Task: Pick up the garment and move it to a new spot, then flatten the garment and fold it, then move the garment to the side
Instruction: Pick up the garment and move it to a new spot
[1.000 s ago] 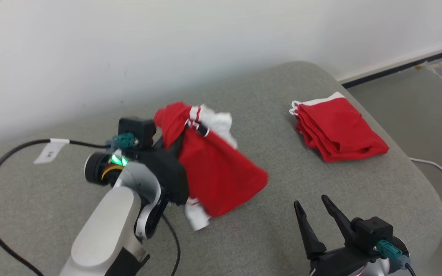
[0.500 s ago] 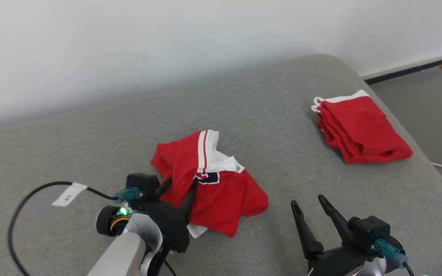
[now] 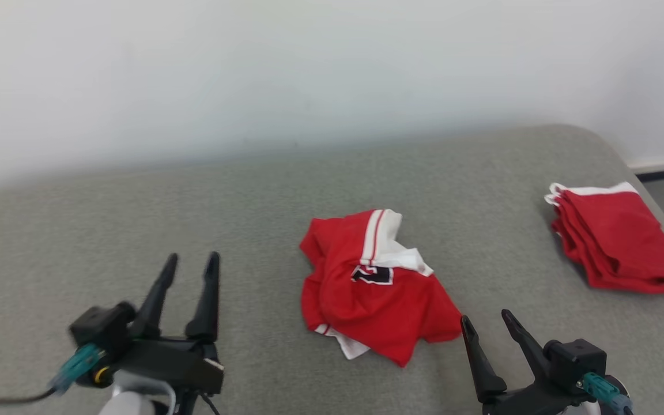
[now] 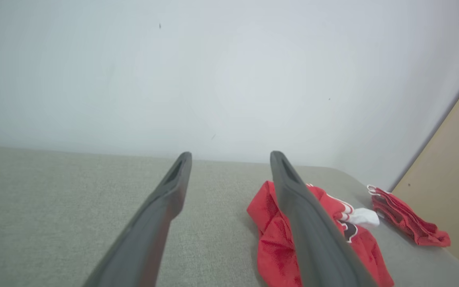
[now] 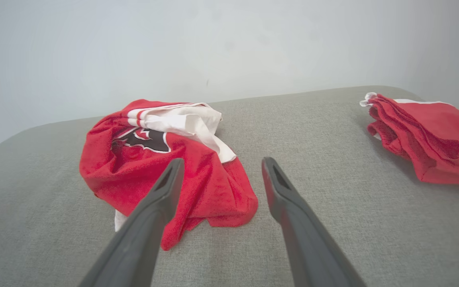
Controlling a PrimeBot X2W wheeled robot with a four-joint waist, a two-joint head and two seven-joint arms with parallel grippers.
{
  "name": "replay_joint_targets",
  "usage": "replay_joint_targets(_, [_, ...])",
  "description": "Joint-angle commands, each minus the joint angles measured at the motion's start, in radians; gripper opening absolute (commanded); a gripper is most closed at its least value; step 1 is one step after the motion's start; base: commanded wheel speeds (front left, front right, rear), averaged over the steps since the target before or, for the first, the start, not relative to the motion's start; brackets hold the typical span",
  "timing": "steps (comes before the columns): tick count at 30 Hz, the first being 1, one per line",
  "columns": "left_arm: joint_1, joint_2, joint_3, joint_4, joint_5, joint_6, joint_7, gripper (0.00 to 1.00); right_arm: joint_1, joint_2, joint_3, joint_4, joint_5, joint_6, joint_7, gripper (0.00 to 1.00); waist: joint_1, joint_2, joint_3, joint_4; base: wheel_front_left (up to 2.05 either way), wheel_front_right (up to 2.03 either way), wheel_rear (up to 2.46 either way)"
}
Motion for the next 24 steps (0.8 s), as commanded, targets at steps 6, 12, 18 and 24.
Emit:
replay_joint_targets(6, [0.192,-0.048,0.159,-0.253,0.054,-0.016,-0.006,1.0,0.014,0.0,-0.013,0.015,0.012,0.001,-0.01,1.0,0.0,0.0,-0.06,0.095,0.0,0.0,0.0])
replay_joint_targets(12, [0.399,-0.042,0.244,-0.384,0.237,-0.024,-0.006,1.0,0.023,0.0,-0.057,0.064,0.001,0.001,-0.061,1.0,0.0,0.0,-0.082,0.116,0.0,0.0,0.0])
replay_joint_targets(18, [0.514,-0.066,0.314,-0.386,0.348,-0.022,-0.006,1.0,0.034,0.001,-0.107,0.091,-0.024,0.001,-0.089,1.0,0.0,0.0,-0.089,0.121,0.0,0.0,0.0])
replay_joint_targets(24, [0.57,-0.087,0.371,-0.32,0.357,-0.023,-0.006,1.0,0.044,0.0,-0.135,0.109,-0.041,0.001,-0.09,1.0,0.0,0.0,-0.091,0.117,0.0,0.0,0.0])
